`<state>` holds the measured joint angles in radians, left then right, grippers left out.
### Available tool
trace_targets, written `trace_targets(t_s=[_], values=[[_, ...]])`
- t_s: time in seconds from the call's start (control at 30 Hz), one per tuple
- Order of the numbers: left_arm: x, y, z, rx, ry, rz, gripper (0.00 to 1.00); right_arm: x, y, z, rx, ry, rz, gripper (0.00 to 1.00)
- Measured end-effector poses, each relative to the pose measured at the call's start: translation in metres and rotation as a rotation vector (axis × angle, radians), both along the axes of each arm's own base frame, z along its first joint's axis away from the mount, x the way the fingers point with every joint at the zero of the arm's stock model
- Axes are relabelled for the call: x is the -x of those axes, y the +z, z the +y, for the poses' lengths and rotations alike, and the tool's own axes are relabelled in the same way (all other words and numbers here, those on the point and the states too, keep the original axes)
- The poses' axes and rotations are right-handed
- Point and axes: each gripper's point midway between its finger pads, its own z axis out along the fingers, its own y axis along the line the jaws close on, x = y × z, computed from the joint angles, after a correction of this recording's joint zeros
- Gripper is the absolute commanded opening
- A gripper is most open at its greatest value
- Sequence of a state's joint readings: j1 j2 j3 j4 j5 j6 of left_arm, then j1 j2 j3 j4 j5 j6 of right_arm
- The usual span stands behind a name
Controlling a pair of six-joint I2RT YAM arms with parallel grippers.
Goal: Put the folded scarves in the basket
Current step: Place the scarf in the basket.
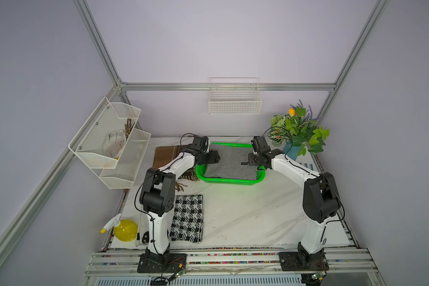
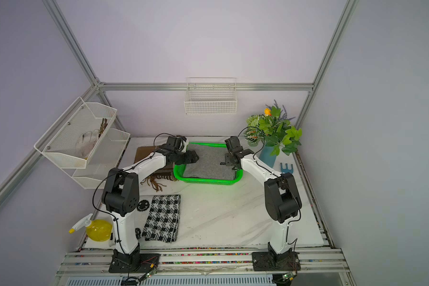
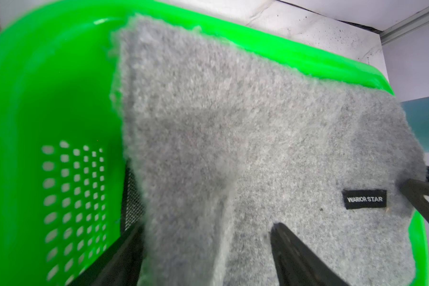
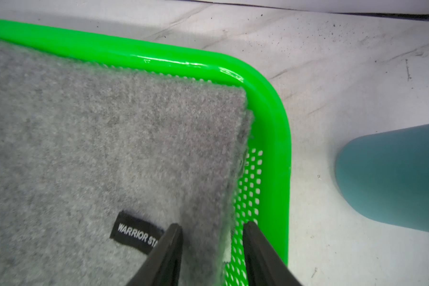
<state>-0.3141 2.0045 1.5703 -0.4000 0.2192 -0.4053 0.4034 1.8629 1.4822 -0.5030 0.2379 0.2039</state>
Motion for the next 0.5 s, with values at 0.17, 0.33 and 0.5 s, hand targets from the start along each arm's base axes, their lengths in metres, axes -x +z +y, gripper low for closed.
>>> trace_targets(t_s=[0.17, 0.33, 0.5], values=[[0.007, 0.020, 0.013, -0.041, 0.024, -0.037, 0.83, 0.022, 0.035, 0.014, -0.027, 0.043, -0.062, 0.47], [0.013, 0.047, 0.025, -0.051, 0.042, -0.080, 0.83, 0.050, 0.067, 0.045, -0.076, 0.126, -0.113, 0.47], [0.034, 0.067, 0.041, -0.058, 0.070, -0.106, 0.83, 0.113, 0.082, 0.096, -0.184, 0.301, -0.100, 0.49]])
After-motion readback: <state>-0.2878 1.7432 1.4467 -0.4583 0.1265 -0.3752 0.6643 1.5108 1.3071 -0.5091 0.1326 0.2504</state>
